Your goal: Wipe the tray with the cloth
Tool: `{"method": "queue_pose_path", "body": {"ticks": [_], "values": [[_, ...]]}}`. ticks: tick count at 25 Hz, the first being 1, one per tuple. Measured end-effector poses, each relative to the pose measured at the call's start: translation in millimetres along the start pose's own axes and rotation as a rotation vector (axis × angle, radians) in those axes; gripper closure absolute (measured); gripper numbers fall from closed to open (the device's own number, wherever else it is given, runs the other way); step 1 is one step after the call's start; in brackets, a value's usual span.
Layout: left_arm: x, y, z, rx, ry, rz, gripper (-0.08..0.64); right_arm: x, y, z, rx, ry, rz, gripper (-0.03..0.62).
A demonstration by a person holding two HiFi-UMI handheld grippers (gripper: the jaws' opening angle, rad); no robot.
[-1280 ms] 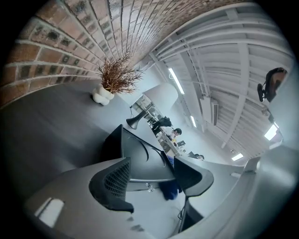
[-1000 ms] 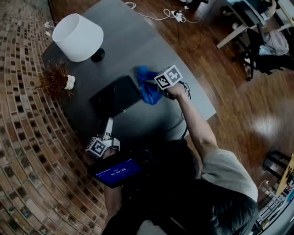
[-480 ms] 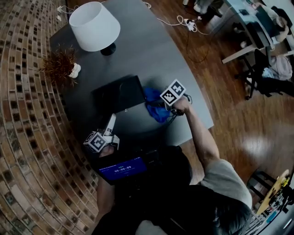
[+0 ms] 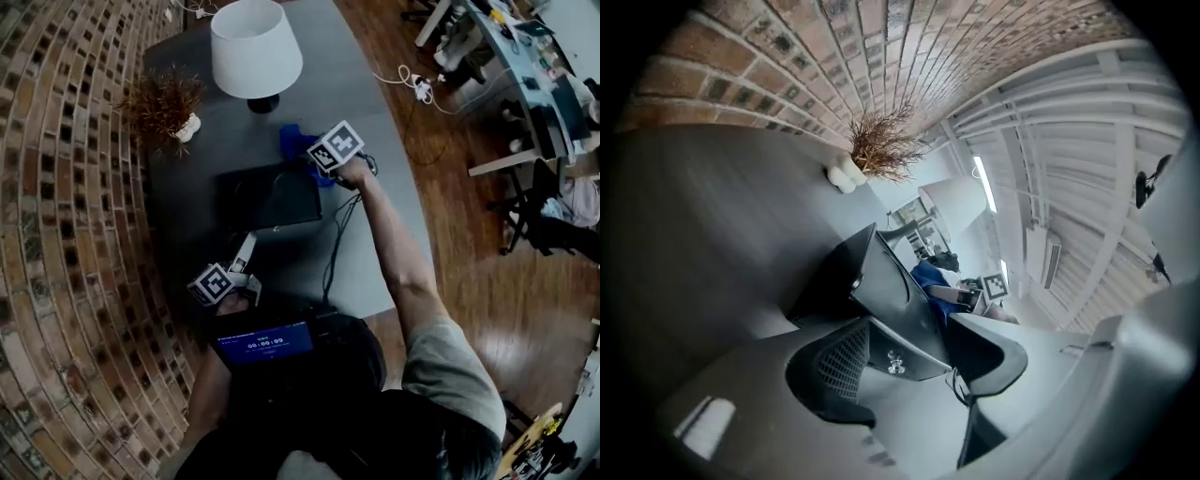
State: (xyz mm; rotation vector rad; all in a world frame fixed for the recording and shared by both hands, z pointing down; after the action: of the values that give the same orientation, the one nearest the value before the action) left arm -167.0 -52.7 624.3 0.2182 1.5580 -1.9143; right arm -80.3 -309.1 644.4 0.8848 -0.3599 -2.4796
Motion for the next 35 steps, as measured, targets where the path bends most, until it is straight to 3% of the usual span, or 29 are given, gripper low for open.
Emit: {"method": "queue_pose_path", "body": {"ticks": [2, 5, 8, 12, 15, 17, 20, 23, 25, 28, 31, 35], "values": [[4, -3, 0, 0.008, 0.002, -0.001, 0.296, -12, -6, 18, 0.082, -0.147, 0.011, 0.457], [24, -18, 1, 0.049, 0.028, 0.031, 0.296, -39, -21, 9, 0.236, -0.224, 0.124, 0.463], [55, -37, 11, 0.063, 0.052, 0.077, 0.296, -84, -53, -1, 0.306, -0.164, 0.228, 0.464], [77, -43, 47, 0.028, 0.018, 0.101, 0.295, -142, -113, -6, 0.297, 0.006, 0.37, 0.463], [84, -33, 64, -0.005, -0.026, 0.162, 0.295, -171, -147, 5, 0.295, 0.024, 0.413, 0.463], [82, -20, 53, -0.015, -0.06, 0.227, 0.293, -165, -135, 6, 0.221, 0.063, 0.414, 0.462], [53, 7, 14, -0.04, -0.138, 0.297, 0.295, -100, -81, -7, 0.11, 0.289, 0.481, 0.459], [-6, 38, -21, -0.079, -0.283, 0.353, 0.305, -31, -43, -3, 0.136, 0.453, 0.571, 0.457], [-39, 41, -35, -0.077, -0.343, 0.381, 0.304, -14, -37, 11, 0.172, 0.436, 0.601, 0.457], [-50, 33, -41, -0.054, -0.307, 0.355, 0.302, -25, -53, 15, 0.236, 0.377, 0.61, 0.459], [-45, 30, -39, -0.064, -0.254, 0.323, 0.304, -68, -93, 6, 0.305, 0.299, 0.574, 0.459], [-42, 26, -40, -0.057, -0.239, 0.345, 0.31, -143, -159, -9, 0.404, 0.2, 0.55, 0.459]]}}
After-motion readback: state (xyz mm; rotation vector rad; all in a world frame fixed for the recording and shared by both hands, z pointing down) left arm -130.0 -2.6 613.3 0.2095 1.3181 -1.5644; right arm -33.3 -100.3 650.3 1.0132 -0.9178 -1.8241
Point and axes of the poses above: the fingertips, and each gripper's own axes: z forward along the fingers, y to its right, x out of its top, the point moved 2 cm from there along -z, backward along the fingers, and after that the axes turned 6 degrees about z, right-handed, at the moved point
